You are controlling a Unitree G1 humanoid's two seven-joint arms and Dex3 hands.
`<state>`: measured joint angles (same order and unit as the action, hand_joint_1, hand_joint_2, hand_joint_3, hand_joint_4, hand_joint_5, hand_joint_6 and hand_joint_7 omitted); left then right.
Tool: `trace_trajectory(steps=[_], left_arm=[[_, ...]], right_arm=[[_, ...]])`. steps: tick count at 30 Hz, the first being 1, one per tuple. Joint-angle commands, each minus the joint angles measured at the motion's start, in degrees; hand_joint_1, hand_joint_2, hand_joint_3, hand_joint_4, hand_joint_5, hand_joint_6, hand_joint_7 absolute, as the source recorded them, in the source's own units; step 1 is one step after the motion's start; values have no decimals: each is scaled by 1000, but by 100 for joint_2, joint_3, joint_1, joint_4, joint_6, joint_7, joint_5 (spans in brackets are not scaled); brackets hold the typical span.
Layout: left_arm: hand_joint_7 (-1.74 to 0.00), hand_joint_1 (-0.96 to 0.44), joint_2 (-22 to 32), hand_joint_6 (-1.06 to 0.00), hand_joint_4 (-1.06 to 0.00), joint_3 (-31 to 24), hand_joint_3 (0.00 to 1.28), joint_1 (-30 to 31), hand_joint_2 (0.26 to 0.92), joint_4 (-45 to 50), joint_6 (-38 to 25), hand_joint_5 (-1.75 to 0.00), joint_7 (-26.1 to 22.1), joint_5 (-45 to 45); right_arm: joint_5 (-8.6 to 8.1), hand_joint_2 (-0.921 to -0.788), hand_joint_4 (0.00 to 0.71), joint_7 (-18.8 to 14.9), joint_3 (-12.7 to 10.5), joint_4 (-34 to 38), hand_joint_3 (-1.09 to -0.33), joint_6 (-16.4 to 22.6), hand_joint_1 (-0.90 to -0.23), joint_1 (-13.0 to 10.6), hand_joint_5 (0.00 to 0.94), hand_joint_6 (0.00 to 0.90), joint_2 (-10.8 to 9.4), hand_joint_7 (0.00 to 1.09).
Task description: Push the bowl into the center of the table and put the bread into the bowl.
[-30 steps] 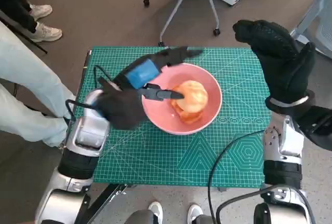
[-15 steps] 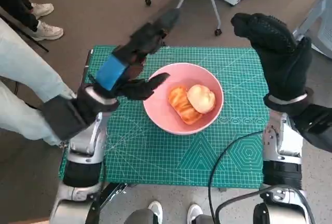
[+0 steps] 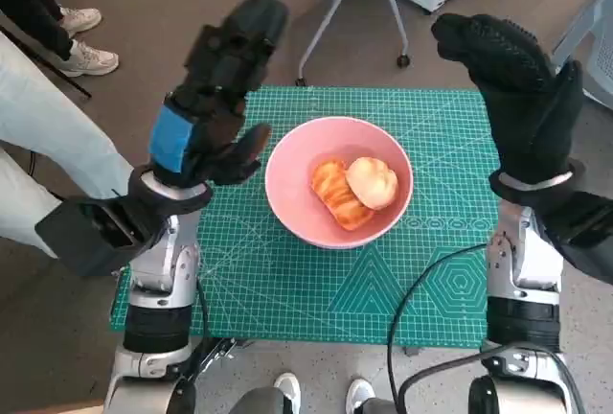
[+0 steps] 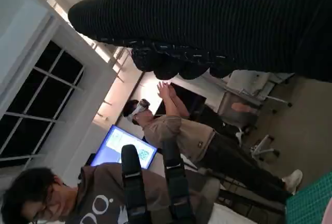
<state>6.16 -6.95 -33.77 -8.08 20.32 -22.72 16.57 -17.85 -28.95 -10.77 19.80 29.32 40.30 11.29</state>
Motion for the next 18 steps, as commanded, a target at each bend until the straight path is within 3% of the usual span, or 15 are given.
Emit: trace_trajectory(steps=[1, 18], left_arm=[[-530, -734, -163, -2, -135, -79, 505, -78, 921, -142, 309, -37, 174, 28], [-532, -734, -59, 1, -169, -5, 504, -168, 921, -261, 484, -38, 227, -140]], right_arm=[[69, -921, 201, 60, 45, -41, -631, -20, -679, -86, 2, 118, 43, 359], [93, -921, 195, 57, 27, -35, -646, 86, -666, -71, 1, 146, 105, 318]])
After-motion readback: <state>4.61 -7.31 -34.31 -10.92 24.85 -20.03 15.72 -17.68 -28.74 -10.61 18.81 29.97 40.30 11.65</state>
